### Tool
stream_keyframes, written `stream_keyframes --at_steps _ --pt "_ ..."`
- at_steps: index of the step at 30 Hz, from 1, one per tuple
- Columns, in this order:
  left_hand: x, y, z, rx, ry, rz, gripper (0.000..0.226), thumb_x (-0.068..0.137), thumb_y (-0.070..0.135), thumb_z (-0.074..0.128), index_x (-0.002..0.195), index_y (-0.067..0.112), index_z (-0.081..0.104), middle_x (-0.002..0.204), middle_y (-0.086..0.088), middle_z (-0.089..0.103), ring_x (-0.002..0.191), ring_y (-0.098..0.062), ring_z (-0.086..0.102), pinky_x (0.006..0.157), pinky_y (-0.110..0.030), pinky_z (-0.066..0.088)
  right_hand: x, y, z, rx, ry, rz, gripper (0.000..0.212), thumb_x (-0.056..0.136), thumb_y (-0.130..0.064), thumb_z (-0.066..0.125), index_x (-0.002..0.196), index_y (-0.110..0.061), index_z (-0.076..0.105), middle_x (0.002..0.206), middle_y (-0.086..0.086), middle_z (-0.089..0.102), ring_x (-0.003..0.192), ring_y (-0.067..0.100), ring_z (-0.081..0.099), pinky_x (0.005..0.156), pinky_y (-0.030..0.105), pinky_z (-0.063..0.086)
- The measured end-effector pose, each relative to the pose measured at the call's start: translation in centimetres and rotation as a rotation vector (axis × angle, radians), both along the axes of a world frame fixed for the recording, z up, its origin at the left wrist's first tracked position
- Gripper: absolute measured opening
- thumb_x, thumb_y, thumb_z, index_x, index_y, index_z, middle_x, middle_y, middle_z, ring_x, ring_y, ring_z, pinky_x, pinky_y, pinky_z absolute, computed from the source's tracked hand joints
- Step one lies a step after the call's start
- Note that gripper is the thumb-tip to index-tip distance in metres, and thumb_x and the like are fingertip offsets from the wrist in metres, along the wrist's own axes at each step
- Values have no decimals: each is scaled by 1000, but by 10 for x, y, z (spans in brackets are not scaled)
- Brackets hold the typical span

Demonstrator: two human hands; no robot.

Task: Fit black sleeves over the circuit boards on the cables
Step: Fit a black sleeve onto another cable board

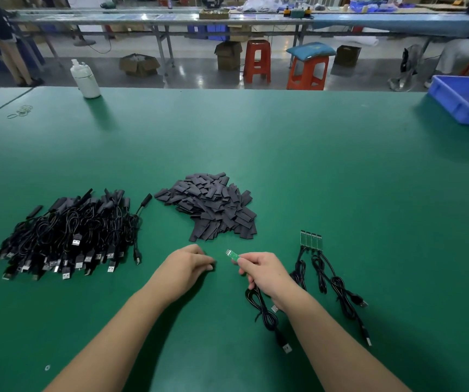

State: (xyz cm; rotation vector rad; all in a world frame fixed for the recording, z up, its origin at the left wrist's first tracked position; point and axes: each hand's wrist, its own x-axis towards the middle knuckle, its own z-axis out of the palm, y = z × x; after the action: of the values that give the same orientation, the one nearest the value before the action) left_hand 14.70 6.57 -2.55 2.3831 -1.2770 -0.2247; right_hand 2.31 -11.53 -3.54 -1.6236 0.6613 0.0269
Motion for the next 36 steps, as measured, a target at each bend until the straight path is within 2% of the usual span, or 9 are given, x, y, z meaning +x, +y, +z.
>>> stream_keyframes --at_steps 4,7,11,14,17,20,26,36 --pt "3 8 -3 -6 27 60 21 93 20 66 113 20 74 104 2 65 96 -18 63 86 -26 48 -1 1 2 -25 16 23 21 98 -21 59 115 -17 71 77 -5 67 47 4 48 54 17 47" --pt "7 6 -1 81 -7 115 25 92 23 64 117 21 66 101 0 64 97 -23 61 82 -31 48 -1 1 5 -7 29 64 19 99 -19 59 110 -16 73 75 -5 65 49 5 46 53 20 48" --pt "12 1 5 248 -82 83 21 95 25 59 114 24 68 106 0 61 101 -23 60 84 -30 47 -2 -1 9 20 36 146 20 100 -16 55 109 -9 71 60 -21 65 48 5 40 50 20 48" --pt "8 0 6 79 17 89 22 91 22 67 112 22 73 106 3 66 99 -16 62 88 -23 46 -1 -2 9 5 49 183 21 101 -19 54 105 -11 73 57 -17 60 49 6 41 51 22 49" --pt "-4 -1 8 -171 201 140 17 86 19 75 103 24 77 97 13 70 89 0 62 83 -9 42 -1 -4 8 -10 58 201 21 100 -23 55 96 -19 76 63 -9 50 52 8 43 55 26 51" --pt "-12 -3 7 -279 306 189 15 84 16 77 94 27 79 89 15 72 87 2 63 80 -7 43 -1 -4 8 -11 53 220 22 100 -23 55 92 -21 76 63 -8 48 51 8 44 55 26 51" --pt "-13 -1 4 -280 339 200 21 83 17 78 100 28 77 93 16 73 91 2 64 84 -11 45 -3 -4 10 24 28 204 22 101 -22 54 98 -15 75 52 -15 49 49 8 43 59 27 52" --pt "-18 0 -2 -334 423 272 23 81 20 79 95 38 76 91 23 73 89 6 65 81 -6 44 -4 -5 9 27 24 203 22 101 -24 55 94 -20 76 52 -16 49 50 9 45 67 32 54"
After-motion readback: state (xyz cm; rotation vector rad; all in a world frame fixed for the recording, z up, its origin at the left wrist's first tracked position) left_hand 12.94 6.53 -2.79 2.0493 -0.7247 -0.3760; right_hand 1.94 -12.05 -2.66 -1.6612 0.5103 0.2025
